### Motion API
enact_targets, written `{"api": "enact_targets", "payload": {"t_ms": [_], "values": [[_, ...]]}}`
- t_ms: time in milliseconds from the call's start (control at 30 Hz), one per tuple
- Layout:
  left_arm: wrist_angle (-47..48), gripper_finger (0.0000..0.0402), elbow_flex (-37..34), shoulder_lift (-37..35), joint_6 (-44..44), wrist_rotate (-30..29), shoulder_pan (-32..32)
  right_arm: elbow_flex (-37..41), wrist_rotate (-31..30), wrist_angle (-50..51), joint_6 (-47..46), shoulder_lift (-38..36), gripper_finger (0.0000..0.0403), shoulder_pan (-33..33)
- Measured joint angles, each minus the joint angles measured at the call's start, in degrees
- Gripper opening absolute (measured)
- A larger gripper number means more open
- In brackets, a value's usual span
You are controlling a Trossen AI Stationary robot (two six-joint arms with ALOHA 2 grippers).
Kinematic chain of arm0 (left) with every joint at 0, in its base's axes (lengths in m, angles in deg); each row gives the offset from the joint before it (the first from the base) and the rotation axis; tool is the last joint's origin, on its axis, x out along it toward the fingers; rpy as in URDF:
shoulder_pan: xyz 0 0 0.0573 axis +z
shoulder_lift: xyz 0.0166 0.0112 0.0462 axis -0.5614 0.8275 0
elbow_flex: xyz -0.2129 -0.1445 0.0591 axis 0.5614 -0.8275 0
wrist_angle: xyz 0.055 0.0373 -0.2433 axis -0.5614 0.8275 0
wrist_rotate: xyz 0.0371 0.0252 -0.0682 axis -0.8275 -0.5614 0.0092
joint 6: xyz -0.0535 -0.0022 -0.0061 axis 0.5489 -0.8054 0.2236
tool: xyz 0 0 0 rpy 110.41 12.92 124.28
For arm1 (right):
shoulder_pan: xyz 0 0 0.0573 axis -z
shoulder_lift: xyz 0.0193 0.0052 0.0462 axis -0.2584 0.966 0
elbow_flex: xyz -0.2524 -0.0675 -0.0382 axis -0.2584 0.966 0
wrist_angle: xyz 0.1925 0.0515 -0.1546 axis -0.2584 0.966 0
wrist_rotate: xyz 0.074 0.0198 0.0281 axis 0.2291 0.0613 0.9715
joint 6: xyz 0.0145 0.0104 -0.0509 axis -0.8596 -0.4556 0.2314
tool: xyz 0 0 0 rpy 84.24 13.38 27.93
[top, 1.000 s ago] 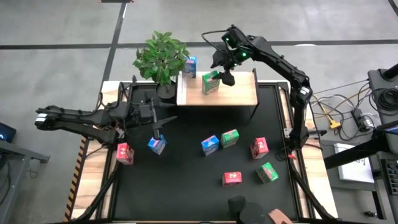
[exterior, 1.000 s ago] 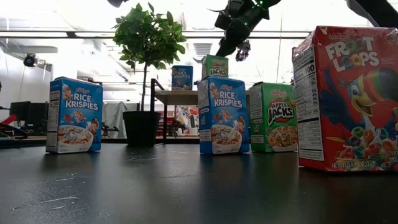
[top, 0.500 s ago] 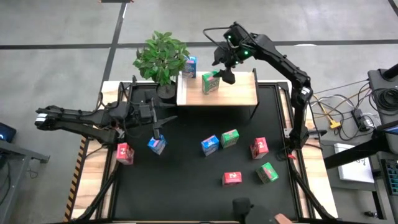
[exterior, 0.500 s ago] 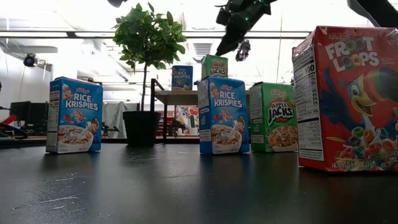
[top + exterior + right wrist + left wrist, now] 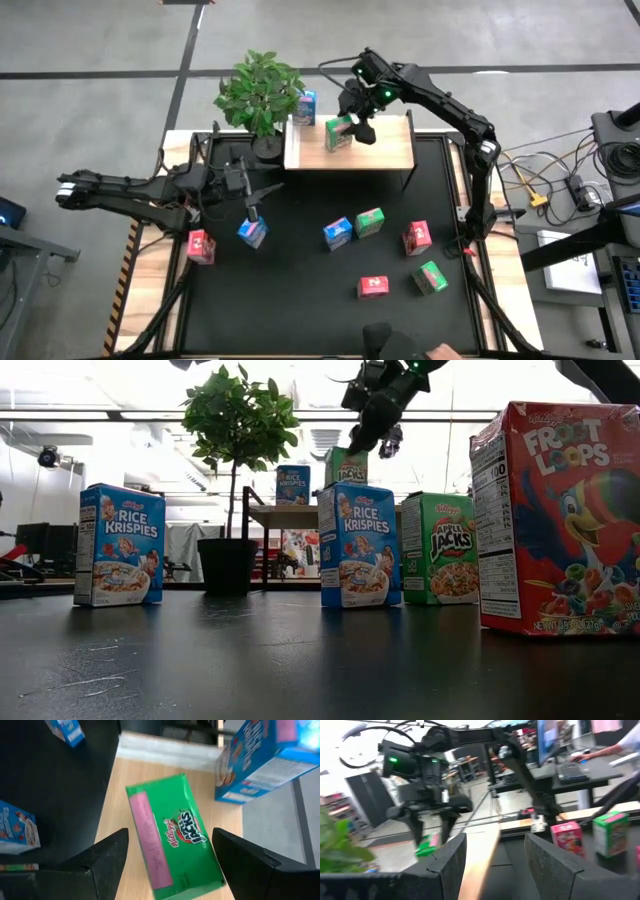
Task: Stack cereal on shelf
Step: Put the bottom green cereal box on the shelf
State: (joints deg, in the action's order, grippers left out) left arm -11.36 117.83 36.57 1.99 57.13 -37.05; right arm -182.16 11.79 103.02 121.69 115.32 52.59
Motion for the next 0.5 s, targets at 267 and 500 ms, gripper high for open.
{"api": "enact_targets", "payload": {"t_ms": [267, 500], "values": [[-0.6, 0.0184, 0.0, -0.3, -3.0, -3.3, 0.0, 0.5, -0.5, -0.4, -1.4, 0.0, 0.0205, 0.0], [-0.5, 0.0184, 0.0, -0.9, -4.2, -3.8, 0.2, 0.1, -4.0, -3.5, -2.4, 0.0, 0.0157, 2.0]]}}
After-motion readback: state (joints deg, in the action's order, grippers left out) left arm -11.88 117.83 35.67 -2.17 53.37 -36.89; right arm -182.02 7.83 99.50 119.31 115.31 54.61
